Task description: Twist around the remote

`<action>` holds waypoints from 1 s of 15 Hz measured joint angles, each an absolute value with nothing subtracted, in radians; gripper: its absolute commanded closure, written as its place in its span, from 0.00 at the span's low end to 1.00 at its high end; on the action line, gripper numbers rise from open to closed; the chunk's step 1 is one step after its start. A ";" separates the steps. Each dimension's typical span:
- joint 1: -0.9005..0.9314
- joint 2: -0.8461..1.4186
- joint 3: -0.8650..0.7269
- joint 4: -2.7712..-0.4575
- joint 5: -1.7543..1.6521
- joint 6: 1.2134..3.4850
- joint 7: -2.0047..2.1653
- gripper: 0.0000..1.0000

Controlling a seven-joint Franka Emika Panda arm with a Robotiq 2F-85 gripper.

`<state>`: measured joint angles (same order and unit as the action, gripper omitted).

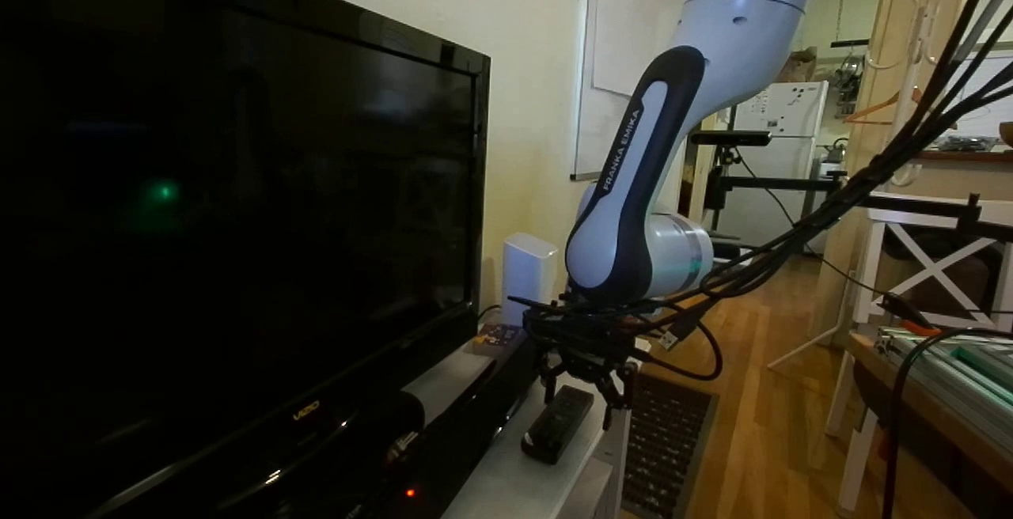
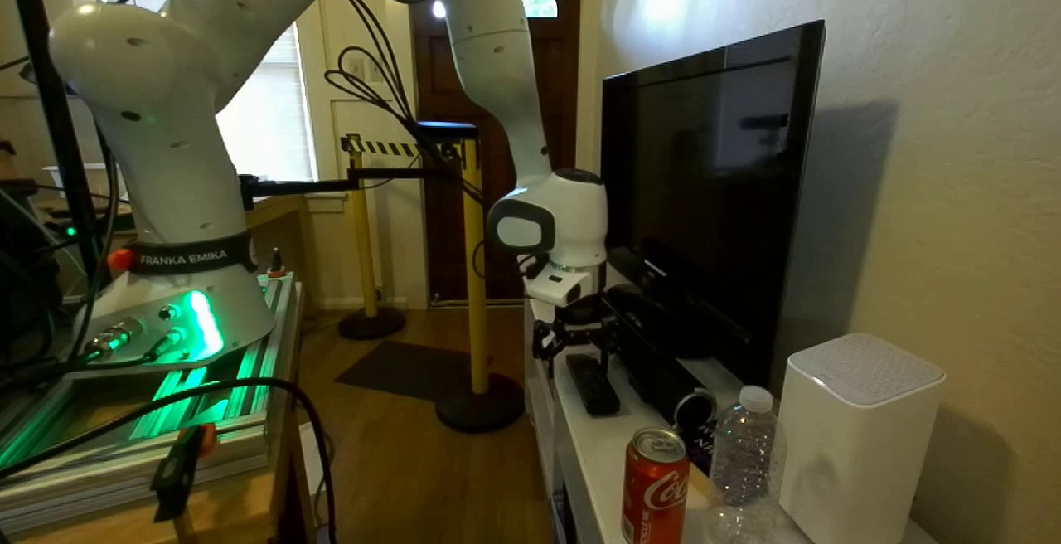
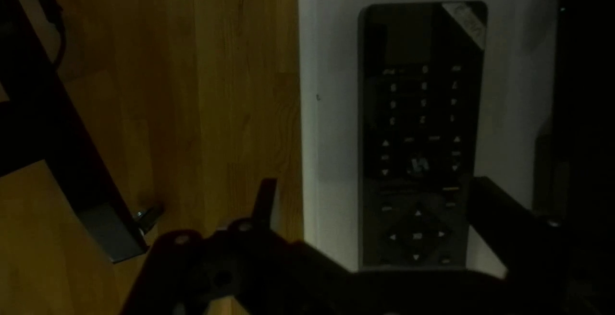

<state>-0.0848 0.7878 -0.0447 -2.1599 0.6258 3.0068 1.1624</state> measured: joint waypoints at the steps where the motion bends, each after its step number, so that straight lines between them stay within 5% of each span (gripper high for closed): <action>1: -0.079 0.791 -0.047 -2.154 0.626 3.011 1.167 0.00; 15: 0.072 0.886 -0.159 -2.059 0.618 3.010 1.227 0.00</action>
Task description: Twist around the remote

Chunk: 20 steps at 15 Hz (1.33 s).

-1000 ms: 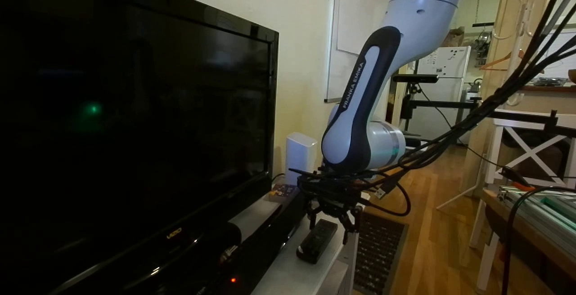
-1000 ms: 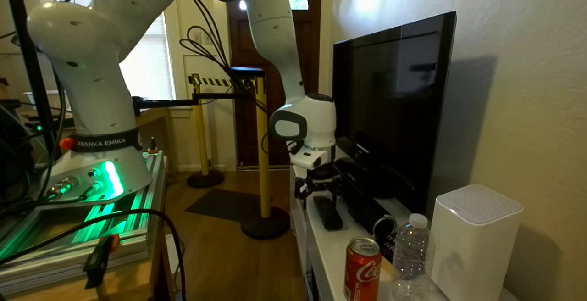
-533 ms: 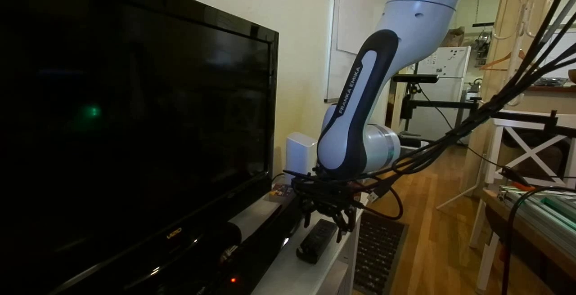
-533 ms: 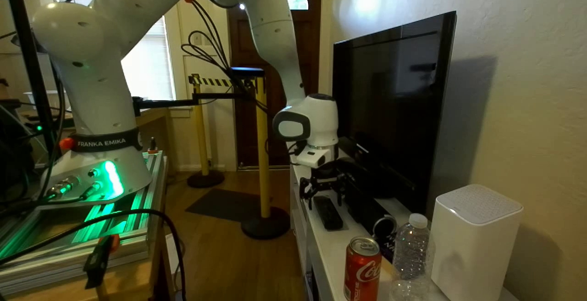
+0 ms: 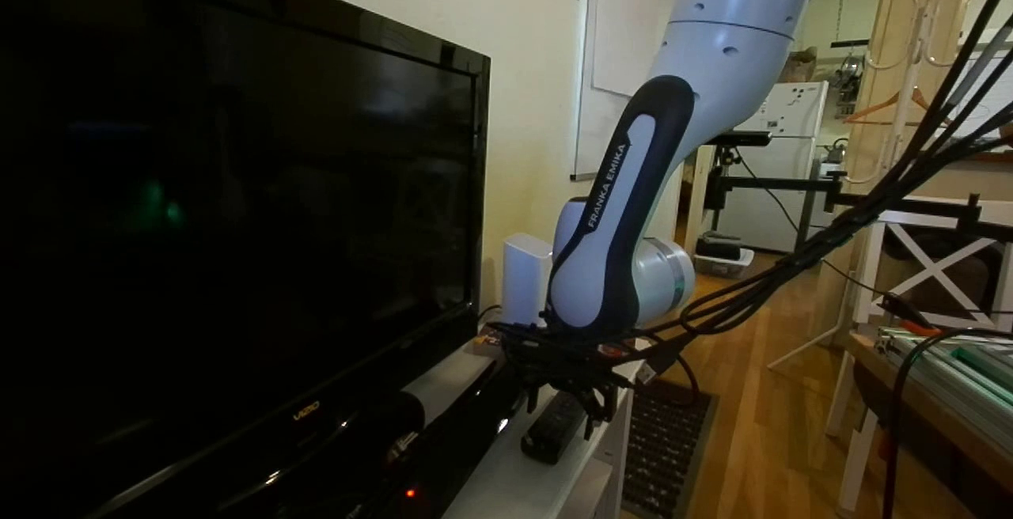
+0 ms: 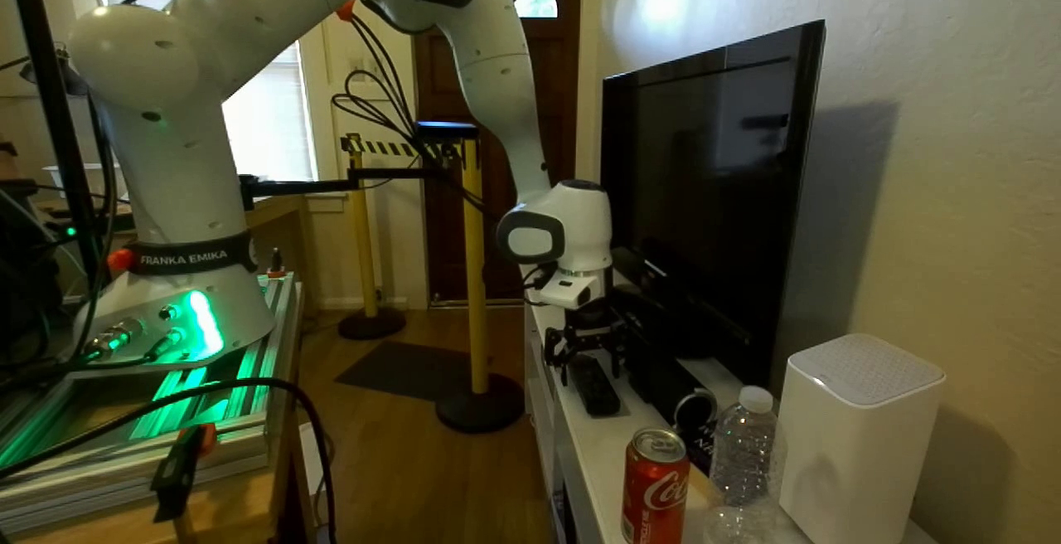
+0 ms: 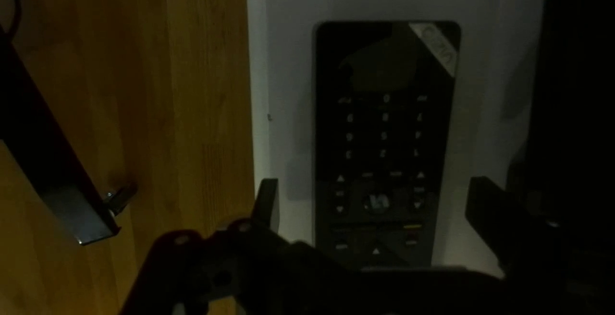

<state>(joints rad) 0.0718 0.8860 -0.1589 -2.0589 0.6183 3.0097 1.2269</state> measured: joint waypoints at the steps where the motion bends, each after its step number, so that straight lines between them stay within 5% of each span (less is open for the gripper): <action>1: 0.074 0.893 -0.159 -2.053 0.618 3.010 1.228 0.07; 9: 0.081 0.918 -0.170 -2.030 0.610 3.000 1.229 0.64; 20: 0.039 0.784 -0.178 -2.124 0.444 2.833 1.068 0.64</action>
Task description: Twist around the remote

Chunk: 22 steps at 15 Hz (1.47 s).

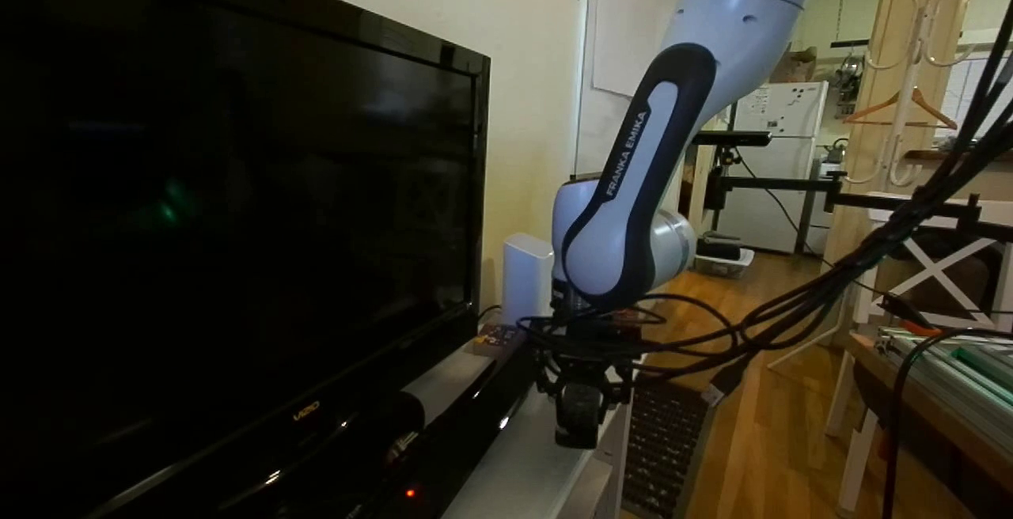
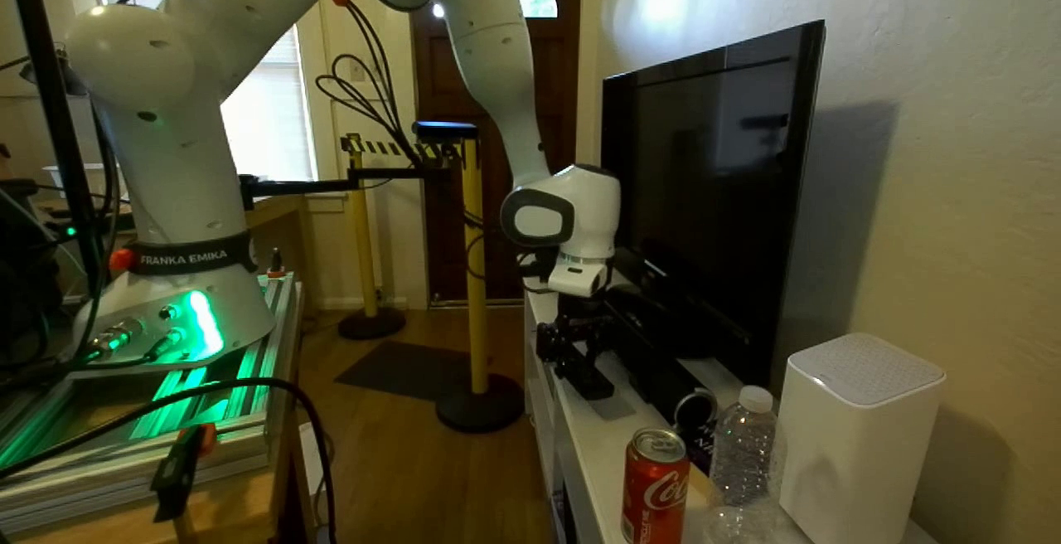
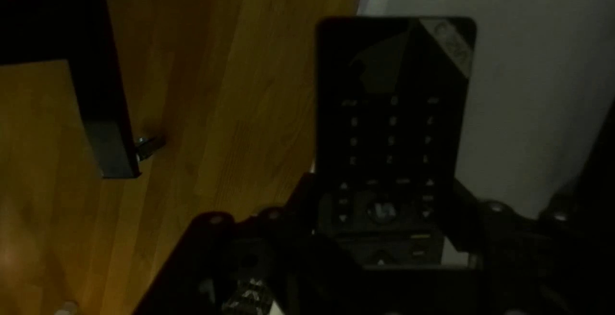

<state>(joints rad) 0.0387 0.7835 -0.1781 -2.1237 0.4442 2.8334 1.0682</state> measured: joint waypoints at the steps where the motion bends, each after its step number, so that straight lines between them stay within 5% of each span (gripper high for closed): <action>1: 0.027 0.744 -0.178 -2.160 0.423 2.824 1.018 0.64; 11: 0.090 0.395 -0.272 -2.481 0.128 2.809 0.702 0.64; 22: 0.135 0.180 -0.286 -2.549 -0.242 2.747 0.468 0.64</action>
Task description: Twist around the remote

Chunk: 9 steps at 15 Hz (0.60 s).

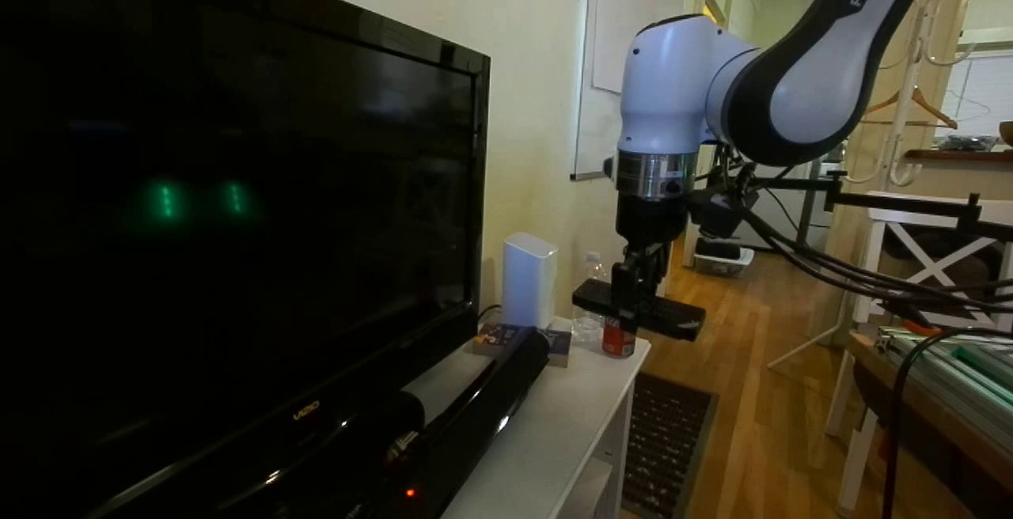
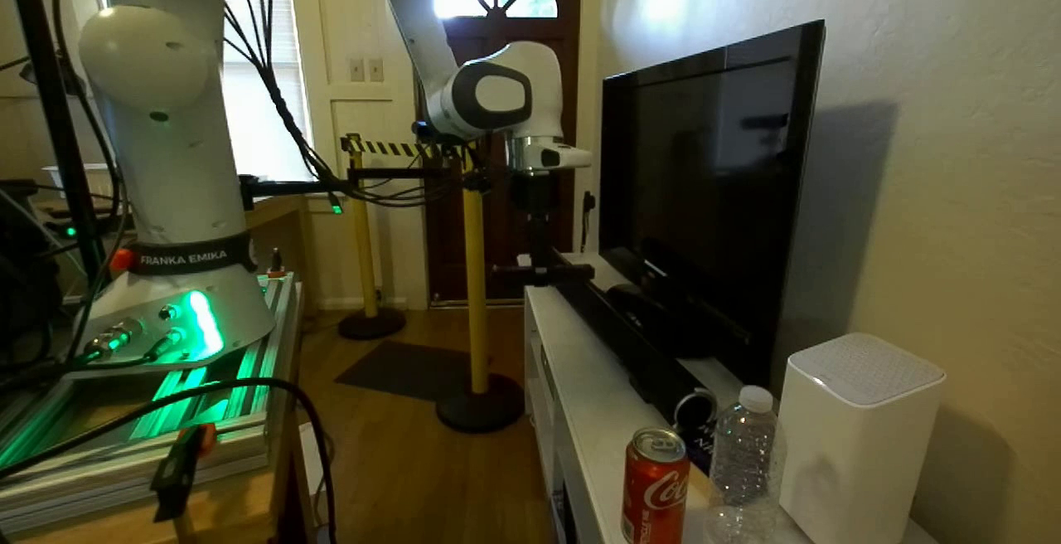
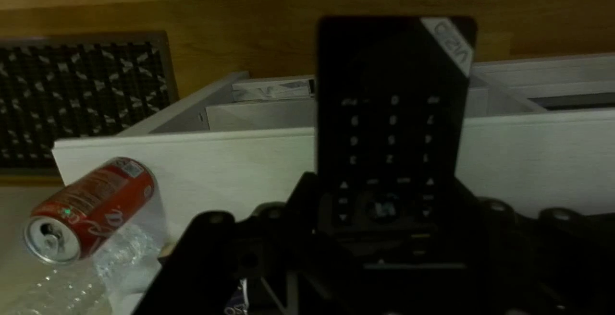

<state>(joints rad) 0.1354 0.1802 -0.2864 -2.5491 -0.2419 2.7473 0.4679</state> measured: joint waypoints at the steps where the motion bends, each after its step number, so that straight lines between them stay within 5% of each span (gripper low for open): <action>1: 0.123 0.172 -0.271 -2.549 -0.242 2.748 0.419 0.64; 7: 0.018 0.167 -0.157 -2.561 -0.220 2.800 0.069 0.64; 8: -0.001 0.168 -0.138 -2.566 -0.205 2.810 0.000 0.39; 9: -0.020 0.170 -0.116 -2.570 -0.182 2.822 -0.071 0.39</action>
